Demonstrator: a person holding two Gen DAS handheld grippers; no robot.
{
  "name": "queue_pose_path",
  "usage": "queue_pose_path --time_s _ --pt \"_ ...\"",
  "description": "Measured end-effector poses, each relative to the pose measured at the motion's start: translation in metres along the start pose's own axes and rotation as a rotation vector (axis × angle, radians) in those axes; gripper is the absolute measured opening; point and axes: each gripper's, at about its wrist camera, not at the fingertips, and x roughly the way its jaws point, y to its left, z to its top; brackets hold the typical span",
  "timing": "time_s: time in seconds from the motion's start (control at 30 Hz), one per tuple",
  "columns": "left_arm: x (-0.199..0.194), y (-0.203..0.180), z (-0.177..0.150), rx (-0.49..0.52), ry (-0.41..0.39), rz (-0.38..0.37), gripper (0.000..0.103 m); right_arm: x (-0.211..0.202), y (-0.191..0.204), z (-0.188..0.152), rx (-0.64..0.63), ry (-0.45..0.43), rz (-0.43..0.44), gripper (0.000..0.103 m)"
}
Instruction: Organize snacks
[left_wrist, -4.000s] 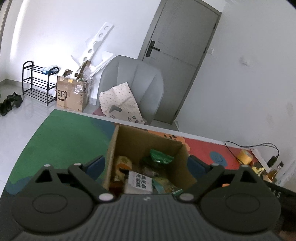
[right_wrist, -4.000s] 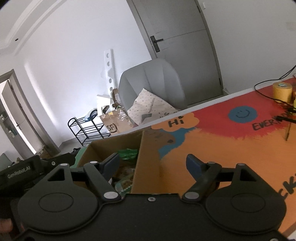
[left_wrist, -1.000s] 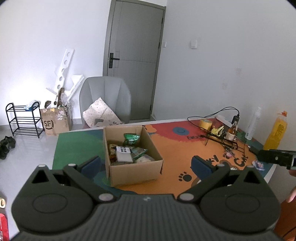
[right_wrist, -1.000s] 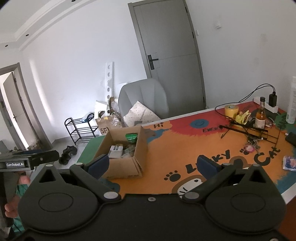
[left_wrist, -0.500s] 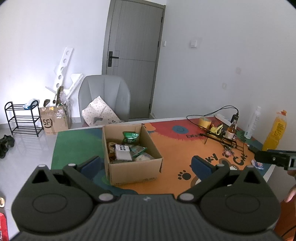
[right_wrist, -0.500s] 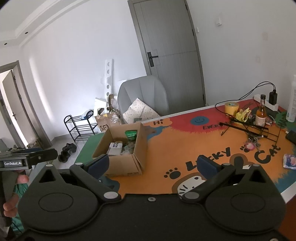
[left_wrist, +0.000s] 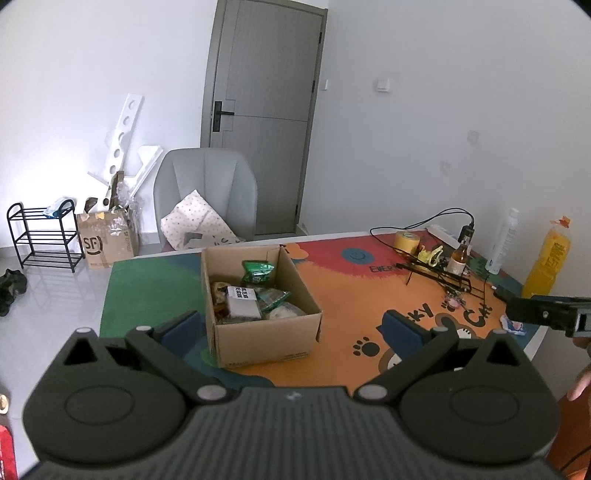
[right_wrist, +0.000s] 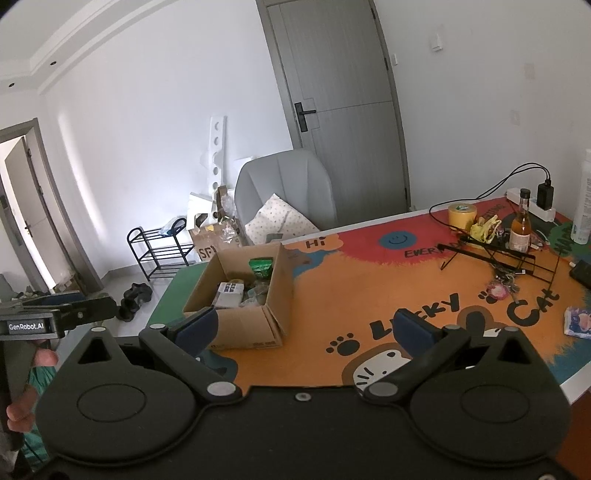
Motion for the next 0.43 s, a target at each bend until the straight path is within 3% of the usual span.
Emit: queue_pose_path --time_s 0.43 --pt "0.0006 -0.0041 -0.0029 0.012 -0.006 -0.008 0.103 0.0009 -0.0009 -0.0017 0.000 0.005 -0.001 0.103"
